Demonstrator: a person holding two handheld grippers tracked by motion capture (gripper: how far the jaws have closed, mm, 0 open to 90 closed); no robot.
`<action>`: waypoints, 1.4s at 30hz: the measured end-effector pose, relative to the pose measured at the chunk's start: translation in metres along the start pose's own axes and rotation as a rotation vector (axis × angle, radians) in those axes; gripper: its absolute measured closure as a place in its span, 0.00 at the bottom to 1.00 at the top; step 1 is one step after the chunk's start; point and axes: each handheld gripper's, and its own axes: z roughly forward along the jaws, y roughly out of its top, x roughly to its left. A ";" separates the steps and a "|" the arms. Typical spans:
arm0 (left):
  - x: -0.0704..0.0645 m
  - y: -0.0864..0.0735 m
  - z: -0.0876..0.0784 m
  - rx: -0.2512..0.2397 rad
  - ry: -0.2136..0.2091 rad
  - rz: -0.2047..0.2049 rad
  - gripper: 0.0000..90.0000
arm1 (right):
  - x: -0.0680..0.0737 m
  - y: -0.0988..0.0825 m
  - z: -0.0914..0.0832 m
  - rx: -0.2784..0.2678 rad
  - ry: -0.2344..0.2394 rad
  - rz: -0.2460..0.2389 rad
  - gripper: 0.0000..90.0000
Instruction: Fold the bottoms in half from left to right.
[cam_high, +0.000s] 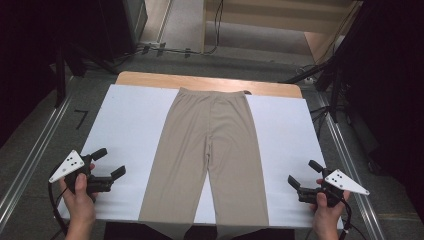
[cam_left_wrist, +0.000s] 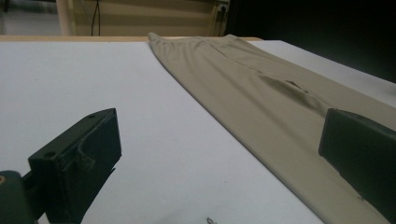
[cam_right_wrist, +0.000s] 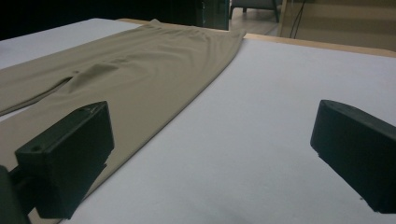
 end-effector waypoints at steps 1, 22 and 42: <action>0.000 0.000 0.000 -0.001 0.000 -0.001 0.00 | 0.000 0.000 0.000 0.002 0.001 0.000 0.00; 0.003 0.010 -0.001 -0.036 -0.034 -0.088 0.00 | 0.002 0.001 0.000 0.006 0.014 -0.003 0.00; -0.021 0.081 0.052 -0.001 -0.116 0.004 0.00 | 0.023 0.015 -0.008 -0.036 0.061 0.002 0.00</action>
